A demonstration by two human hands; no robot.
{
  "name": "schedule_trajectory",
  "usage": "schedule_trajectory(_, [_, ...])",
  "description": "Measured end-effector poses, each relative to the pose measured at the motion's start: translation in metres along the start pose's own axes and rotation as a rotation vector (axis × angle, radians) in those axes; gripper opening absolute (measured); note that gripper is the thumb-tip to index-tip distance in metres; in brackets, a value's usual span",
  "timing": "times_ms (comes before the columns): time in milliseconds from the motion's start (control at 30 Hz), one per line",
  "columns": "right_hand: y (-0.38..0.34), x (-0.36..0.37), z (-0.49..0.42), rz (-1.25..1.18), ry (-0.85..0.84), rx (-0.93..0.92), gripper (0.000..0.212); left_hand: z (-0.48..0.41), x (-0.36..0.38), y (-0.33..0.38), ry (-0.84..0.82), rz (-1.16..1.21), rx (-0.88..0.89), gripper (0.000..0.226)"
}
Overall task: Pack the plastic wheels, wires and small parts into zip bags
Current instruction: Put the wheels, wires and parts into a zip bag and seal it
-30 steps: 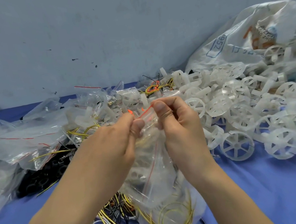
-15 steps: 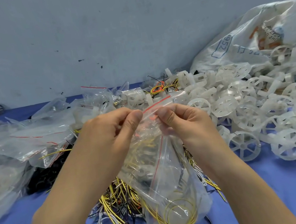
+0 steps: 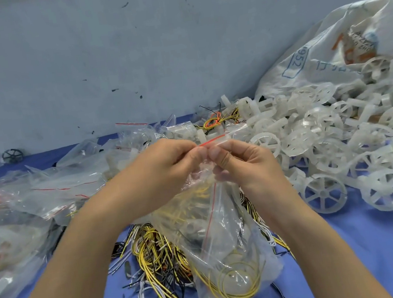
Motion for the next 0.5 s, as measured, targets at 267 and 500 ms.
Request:
schedule_trajectory(267, [0.006, 0.003, -0.003, -0.03, 0.086, 0.006, 0.013, -0.012, 0.011, 0.007, -0.186, -0.248, 0.022, 0.03])
schedule_trajectory(500, [-0.001, -0.005, -0.002, -0.022, 0.245, -0.057, 0.009, 0.002, 0.011, 0.001, -0.106, -0.222, 0.062, 0.027])
Point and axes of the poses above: each hand's wrist, its own z-axis away from the middle knuckle, its own x-axis out of the palm, y = z × x, the point moved 7 cm from there along -z, towards the middle knuckle, and after that the axes turned 1 degree about y, right-handed, at the moved point
